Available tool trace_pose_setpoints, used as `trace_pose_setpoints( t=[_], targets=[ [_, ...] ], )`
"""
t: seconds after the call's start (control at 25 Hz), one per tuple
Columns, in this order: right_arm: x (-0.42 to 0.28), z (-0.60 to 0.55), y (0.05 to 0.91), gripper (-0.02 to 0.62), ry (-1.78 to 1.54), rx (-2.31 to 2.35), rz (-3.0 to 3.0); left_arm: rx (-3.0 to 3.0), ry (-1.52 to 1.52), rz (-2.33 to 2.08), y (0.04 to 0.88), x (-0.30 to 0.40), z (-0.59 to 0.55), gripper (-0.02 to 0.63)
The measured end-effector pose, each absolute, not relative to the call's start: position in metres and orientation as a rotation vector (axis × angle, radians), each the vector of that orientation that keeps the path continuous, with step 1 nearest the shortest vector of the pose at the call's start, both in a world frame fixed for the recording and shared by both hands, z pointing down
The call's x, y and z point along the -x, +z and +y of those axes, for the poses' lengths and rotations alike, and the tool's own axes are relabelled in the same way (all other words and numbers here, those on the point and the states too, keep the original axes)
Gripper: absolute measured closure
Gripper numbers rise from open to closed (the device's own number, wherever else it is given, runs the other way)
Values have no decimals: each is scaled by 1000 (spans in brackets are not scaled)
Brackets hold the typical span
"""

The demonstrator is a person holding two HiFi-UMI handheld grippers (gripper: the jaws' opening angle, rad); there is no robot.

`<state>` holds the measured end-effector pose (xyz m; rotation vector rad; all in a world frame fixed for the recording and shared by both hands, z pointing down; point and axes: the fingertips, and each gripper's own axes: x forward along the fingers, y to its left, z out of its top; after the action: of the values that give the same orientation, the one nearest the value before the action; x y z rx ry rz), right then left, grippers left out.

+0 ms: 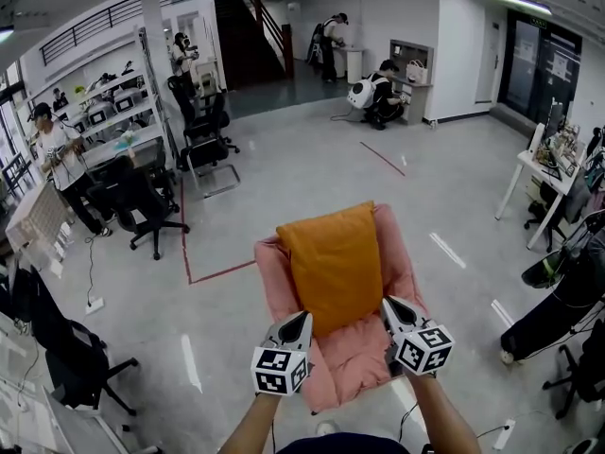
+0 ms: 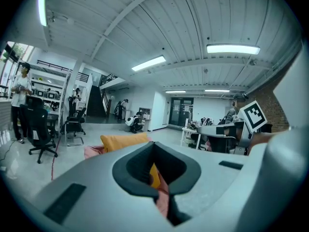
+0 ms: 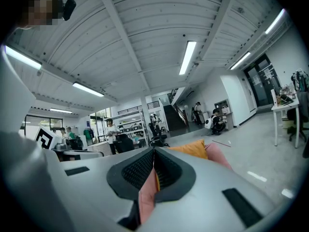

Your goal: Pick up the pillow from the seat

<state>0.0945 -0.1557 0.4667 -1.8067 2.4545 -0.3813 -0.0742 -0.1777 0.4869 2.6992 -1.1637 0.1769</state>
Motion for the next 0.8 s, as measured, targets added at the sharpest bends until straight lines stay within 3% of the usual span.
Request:
trace_pose_setpoints(
  t=[0.8],
  targets=[
    [-117,-184,487,575,-439,1844,2439,-2660,225,-1111,514,53,-198,601]
  ],
)
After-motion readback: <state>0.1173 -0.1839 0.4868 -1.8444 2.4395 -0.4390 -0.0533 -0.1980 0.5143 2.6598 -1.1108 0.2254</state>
